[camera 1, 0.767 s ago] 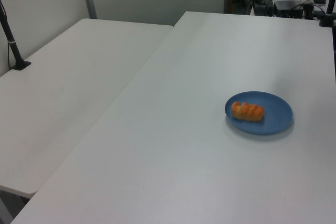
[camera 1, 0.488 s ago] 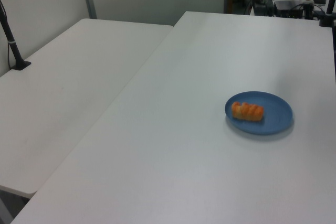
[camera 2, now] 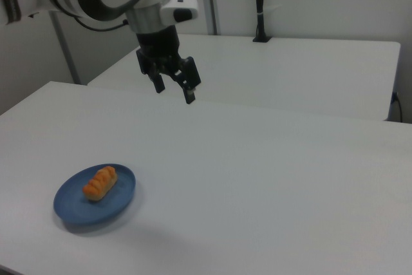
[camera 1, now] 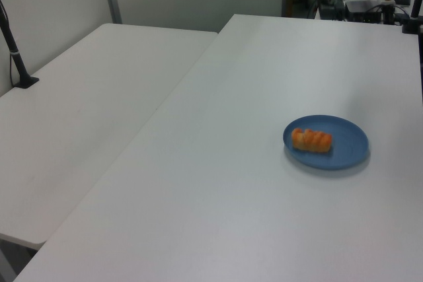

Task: Put the bread on the table
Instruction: 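Lower the open gripper down onto the orange bread roll on the plate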

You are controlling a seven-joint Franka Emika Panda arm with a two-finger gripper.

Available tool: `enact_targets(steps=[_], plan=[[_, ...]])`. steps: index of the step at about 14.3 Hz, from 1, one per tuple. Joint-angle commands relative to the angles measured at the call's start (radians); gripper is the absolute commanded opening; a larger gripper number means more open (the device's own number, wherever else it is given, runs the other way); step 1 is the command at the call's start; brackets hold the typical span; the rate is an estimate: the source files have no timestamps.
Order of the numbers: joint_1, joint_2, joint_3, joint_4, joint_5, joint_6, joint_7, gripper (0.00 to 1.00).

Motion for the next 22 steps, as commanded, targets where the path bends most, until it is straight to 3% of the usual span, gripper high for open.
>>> enact_targets(steps=[1,3,7,10,13,17,22], plan=[[0.044,-0.039,0.039,-0.006,0.053,-0.038,-0.01,1.0],[0.12,-0.037,0.038,-0.025,0.105,-0.054,-0.007,1.0],[0.23,-0.011,0.062,-0.072,0.109,-0.041,0.087,1.0],[0.236,0.061,0.157,-0.139,0.095,-0.018,0.108,1.0],[0.244,0.125,0.223,-0.244,0.092,0.158,0.184,1.0],[0.252,0.185,0.236,-0.313,0.077,0.281,0.198,1.0],[0.252,0.237,0.262,-0.345,0.052,0.329,0.227,0.9]])
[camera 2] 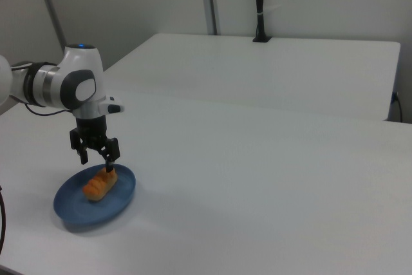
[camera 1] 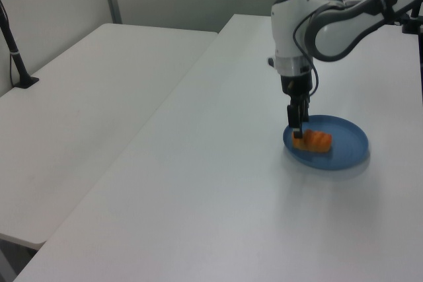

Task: Put the bread on the table
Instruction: 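Close the gripper around the orange bread roll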

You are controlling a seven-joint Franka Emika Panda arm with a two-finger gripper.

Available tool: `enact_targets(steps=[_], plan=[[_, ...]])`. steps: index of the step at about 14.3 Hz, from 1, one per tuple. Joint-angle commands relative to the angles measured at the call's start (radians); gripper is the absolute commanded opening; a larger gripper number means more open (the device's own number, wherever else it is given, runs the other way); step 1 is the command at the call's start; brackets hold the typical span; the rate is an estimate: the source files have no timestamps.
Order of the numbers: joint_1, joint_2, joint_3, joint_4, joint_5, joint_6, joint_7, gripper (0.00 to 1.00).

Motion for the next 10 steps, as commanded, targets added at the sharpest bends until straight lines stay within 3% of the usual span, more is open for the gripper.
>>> enact_targets(steps=[1,5,9,10], plan=[[0.005,0.007,0.01,-0.029,-0.048,0.045,0.057,0.83],[0.011,0.004,0.01,-0.064,-0.101,0.042,0.06,0.62],[0.011,-0.001,0.01,-0.069,-0.135,0.033,0.058,0.17],[0.011,-0.004,0.01,-0.069,-0.141,0.03,0.058,0.09]])
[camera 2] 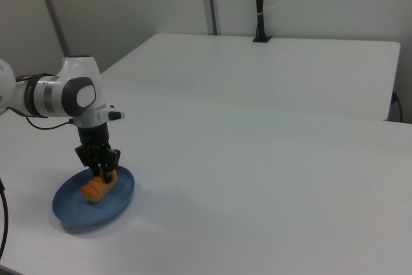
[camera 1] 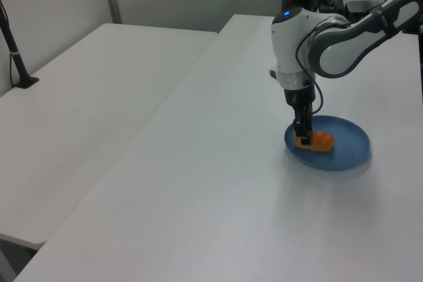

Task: Put the bread on the table
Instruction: 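Close the gripper around the orange bread roll, then carry the bread roll off the blue plate and lower it onto the table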

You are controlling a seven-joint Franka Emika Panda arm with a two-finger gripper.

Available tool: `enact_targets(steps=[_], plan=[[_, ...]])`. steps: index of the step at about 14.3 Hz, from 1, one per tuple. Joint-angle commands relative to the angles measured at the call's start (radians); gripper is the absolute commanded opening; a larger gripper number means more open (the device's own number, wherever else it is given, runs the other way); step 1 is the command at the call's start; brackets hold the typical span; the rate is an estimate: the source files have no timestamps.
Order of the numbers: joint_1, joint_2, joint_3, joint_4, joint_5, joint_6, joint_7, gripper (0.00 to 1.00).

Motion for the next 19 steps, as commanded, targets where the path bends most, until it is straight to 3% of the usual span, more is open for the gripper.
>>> enact_targets(steps=[1,6,9,11,16,19], plan=[[0.008,-0.029,0.0,-0.034,-0.035,0.009,0.021,0.05],[0.008,-0.095,0.0,-0.021,-0.044,-0.083,0.012,0.02],[0.007,-0.144,0.03,0.015,-0.035,-0.157,0.023,0.02],[0.005,-0.156,0.06,0.057,-0.022,-0.186,0.041,0.02],[0.01,-0.152,0.189,0.153,-0.024,-0.175,0.236,0.03],[0.066,-0.132,0.25,0.18,-0.027,-0.171,0.359,0.07]])
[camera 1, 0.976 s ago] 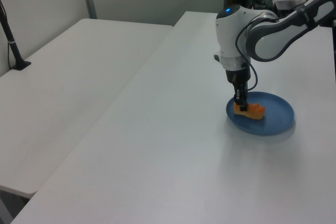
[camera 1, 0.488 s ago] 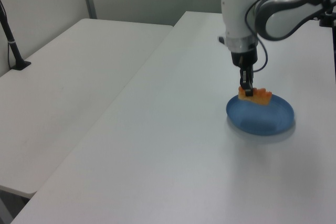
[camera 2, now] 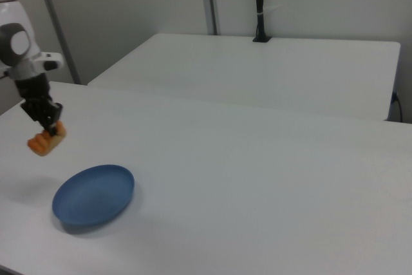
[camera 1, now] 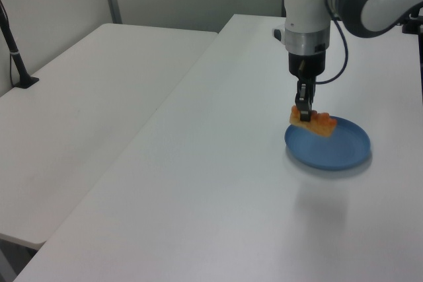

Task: Put the bread on the table
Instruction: 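Carry the bread roll off the blue plate and lower it onto the table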

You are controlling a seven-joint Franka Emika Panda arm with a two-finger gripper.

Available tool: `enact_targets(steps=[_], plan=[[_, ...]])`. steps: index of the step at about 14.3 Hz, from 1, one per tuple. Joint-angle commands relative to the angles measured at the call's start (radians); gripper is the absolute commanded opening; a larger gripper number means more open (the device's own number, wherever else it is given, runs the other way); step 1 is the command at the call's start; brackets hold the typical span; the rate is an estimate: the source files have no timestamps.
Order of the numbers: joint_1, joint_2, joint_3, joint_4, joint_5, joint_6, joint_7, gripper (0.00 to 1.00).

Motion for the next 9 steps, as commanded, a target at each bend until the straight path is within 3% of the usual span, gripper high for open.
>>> enact_targets(steps=[1,5,9], plan=[[0.098,0.044,0.043,0.044,-0.006,-0.009,0.161,0.07],[0.22,0.141,0.041,0.058,-0.046,0.064,0.264,0.11],[0.281,0.247,0.038,0.058,-0.19,0.133,0.361,0.18]])
